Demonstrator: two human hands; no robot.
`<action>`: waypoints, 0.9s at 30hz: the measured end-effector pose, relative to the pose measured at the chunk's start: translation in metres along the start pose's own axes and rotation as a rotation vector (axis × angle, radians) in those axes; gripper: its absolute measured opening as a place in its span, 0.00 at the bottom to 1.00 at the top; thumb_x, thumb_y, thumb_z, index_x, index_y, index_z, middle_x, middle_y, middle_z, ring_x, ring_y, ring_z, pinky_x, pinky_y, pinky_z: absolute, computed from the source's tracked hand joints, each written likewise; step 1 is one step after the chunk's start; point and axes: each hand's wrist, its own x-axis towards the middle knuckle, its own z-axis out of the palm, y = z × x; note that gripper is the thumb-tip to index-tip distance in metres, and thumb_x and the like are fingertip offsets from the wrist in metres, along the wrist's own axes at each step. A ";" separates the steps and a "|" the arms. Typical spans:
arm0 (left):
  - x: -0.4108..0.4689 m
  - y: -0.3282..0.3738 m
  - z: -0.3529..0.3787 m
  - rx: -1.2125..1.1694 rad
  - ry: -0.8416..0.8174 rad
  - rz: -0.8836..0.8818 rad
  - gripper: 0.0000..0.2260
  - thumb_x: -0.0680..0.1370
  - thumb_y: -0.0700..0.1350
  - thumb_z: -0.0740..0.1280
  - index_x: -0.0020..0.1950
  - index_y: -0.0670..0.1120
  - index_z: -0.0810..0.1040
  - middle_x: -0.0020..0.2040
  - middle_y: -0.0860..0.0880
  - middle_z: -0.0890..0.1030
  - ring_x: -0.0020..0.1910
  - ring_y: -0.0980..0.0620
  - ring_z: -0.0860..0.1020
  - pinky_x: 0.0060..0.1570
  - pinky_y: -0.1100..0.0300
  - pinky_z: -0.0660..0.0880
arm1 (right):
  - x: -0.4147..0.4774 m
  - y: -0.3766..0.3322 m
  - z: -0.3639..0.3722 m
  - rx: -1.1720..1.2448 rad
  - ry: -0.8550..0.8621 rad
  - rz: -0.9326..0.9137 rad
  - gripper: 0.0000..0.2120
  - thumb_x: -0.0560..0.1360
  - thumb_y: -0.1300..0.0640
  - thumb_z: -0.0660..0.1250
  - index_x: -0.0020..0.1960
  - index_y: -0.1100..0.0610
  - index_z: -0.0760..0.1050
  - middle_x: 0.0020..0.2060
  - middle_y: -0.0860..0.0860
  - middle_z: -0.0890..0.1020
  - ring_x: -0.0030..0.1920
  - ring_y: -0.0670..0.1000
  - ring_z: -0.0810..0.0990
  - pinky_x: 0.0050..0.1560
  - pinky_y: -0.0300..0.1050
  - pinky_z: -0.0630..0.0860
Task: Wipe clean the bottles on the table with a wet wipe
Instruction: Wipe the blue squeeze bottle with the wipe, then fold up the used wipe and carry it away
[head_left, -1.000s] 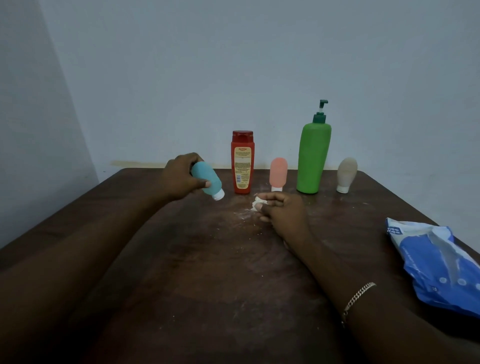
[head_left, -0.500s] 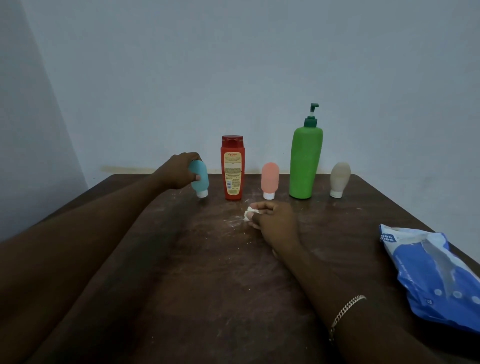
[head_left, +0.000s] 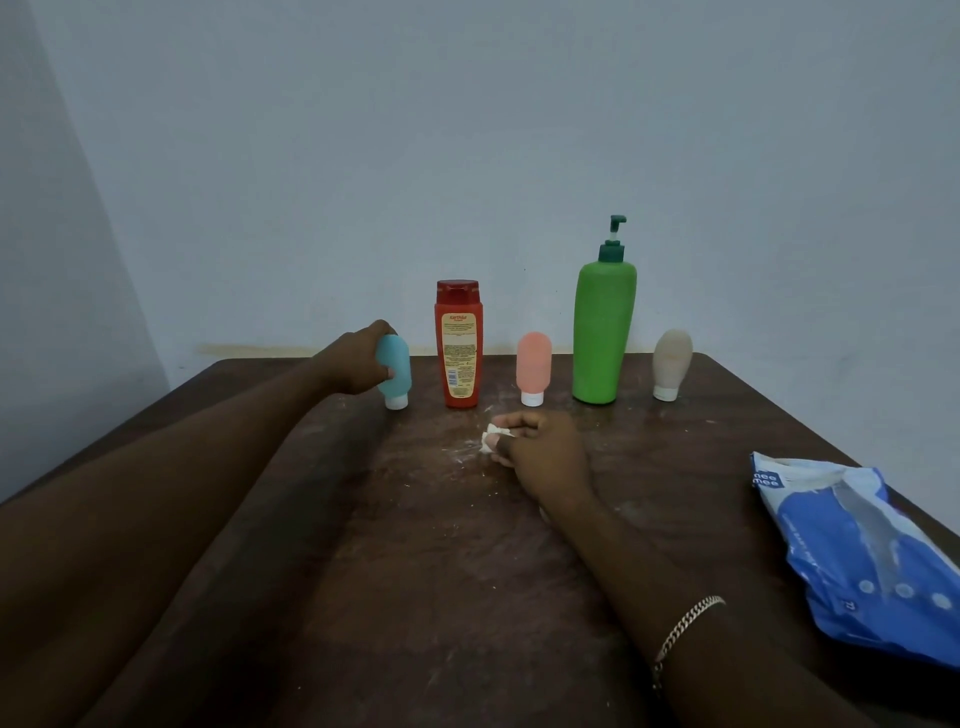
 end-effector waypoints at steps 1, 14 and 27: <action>-0.002 0.000 -0.001 -0.018 -0.002 -0.018 0.29 0.76 0.41 0.73 0.74 0.45 0.64 0.70 0.40 0.73 0.63 0.42 0.75 0.58 0.51 0.75 | 0.000 -0.001 0.000 0.000 0.000 0.001 0.06 0.66 0.59 0.77 0.43 0.53 0.84 0.38 0.50 0.87 0.41 0.52 0.86 0.47 0.58 0.83; -0.100 0.065 0.001 -0.246 0.404 0.048 0.20 0.75 0.49 0.75 0.64 0.48 0.74 0.63 0.45 0.77 0.54 0.49 0.78 0.51 0.55 0.79 | -0.016 -0.042 -0.017 0.108 0.075 -0.018 0.15 0.68 0.64 0.74 0.55 0.57 0.83 0.47 0.51 0.86 0.51 0.53 0.84 0.56 0.57 0.81; -0.172 0.170 -0.013 -0.737 0.347 0.313 0.12 0.73 0.47 0.77 0.55 0.46 0.84 0.44 0.52 0.86 0.41 0.58 0.85 0.40 0.66 0.81 | -0.061 -0.136 -0.085 0.169 0.094 -0.229 0.14 0.65 0.68 0.78 0.50 0.64 0.82 0.39 0.56 0.84 0.41 0.50 0.83 0.48 0.47 0.83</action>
